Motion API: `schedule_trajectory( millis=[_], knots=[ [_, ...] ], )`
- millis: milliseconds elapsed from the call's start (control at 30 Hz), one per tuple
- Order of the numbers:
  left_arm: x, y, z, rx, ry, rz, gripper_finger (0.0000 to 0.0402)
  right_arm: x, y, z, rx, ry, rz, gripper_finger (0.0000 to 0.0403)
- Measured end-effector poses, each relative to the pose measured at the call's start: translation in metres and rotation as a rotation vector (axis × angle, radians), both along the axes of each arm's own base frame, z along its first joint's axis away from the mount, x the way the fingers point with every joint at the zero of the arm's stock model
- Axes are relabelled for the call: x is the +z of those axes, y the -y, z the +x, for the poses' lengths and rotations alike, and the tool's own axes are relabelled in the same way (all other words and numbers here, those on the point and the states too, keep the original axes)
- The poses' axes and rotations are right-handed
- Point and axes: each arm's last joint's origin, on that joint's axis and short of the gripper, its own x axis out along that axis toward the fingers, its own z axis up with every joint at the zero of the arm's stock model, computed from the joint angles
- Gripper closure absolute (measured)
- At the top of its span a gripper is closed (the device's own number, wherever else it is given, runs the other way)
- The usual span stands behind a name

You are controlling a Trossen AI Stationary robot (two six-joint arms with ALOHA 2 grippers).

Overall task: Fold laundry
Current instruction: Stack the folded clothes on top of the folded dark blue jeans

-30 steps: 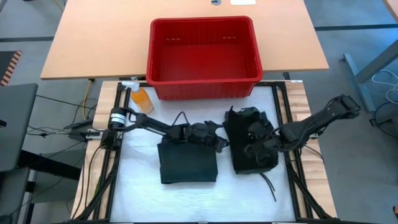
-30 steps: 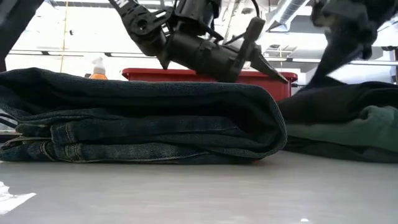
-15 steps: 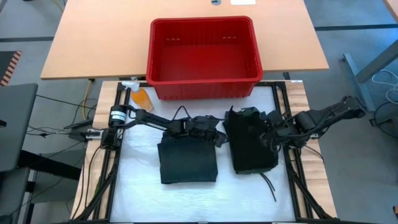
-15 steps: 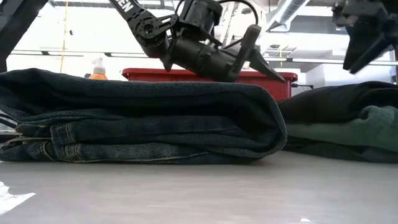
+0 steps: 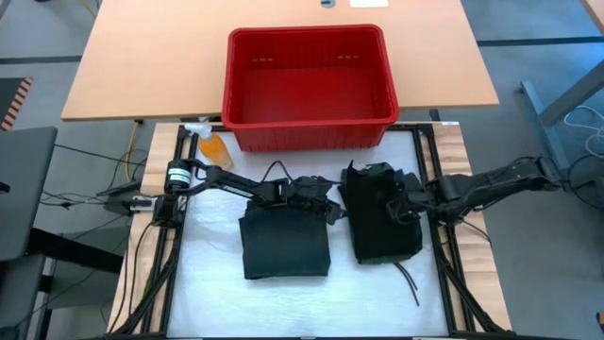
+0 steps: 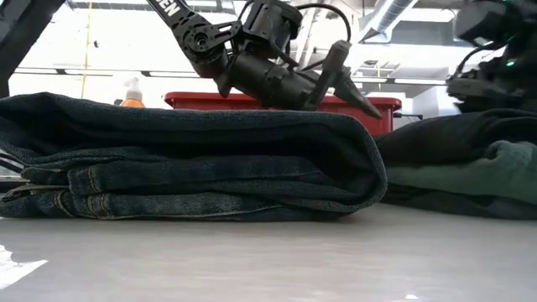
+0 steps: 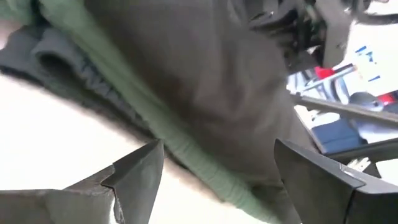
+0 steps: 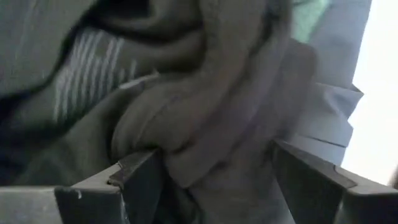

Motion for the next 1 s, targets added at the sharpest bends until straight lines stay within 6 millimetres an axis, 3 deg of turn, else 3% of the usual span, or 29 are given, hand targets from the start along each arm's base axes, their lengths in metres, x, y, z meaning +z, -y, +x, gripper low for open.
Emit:
schedule_trajectory(
  millis=[267, 400, 500, 633, 767, 867, 1000],
  knots=[
    [-0.011, -0.003, -0.005, 0.009, -0.119, 0.054, 0.0108, -0.014, 0.015, 0.047, 0.012, 0.205, -0.024, 0.0092],
    [-0.014, -0.008, -0.007, 0.042, -0.164, 0.049, 0.0108, -0.023, 0.032, 0.064, 0.012, 0.206, -0.067, 0.0092],
    [-0.017, -0.012, -0.009, 0.097, -0.204, 0.069, 0.0108, -0.018, 0.042, 0.069, 0.053, 0.179, -0.089, 0.0092],
    [-0.018, -0.022, -0.011, 0.134, -0.217, 0.069, 0.0108, 0.006, 0.046, 0.066, 0.105, 0.147, -0.112, 0.0092],
    [-0.018, -0.033, -0.012, 0.16, -0.223, 0.076, 0.0108, 0.027, 0.047, 0.049, 0.07, 0.101, -0.188, 0.0091],
    [-0.019, -0.041, -0.013, 0.174, -0.226, 0.078, 0.0109, 0.026, 0.052, 0.037, 0.03, 0.104, -0.174, 0.0091],
    [-0.018, -0.051, -0.015, 0.185, -0.224, 0.069, 0.0109, 0.008, 0.059, 0.024, -0.036, 0.084, -0.13, 0.0091]
  ],
)
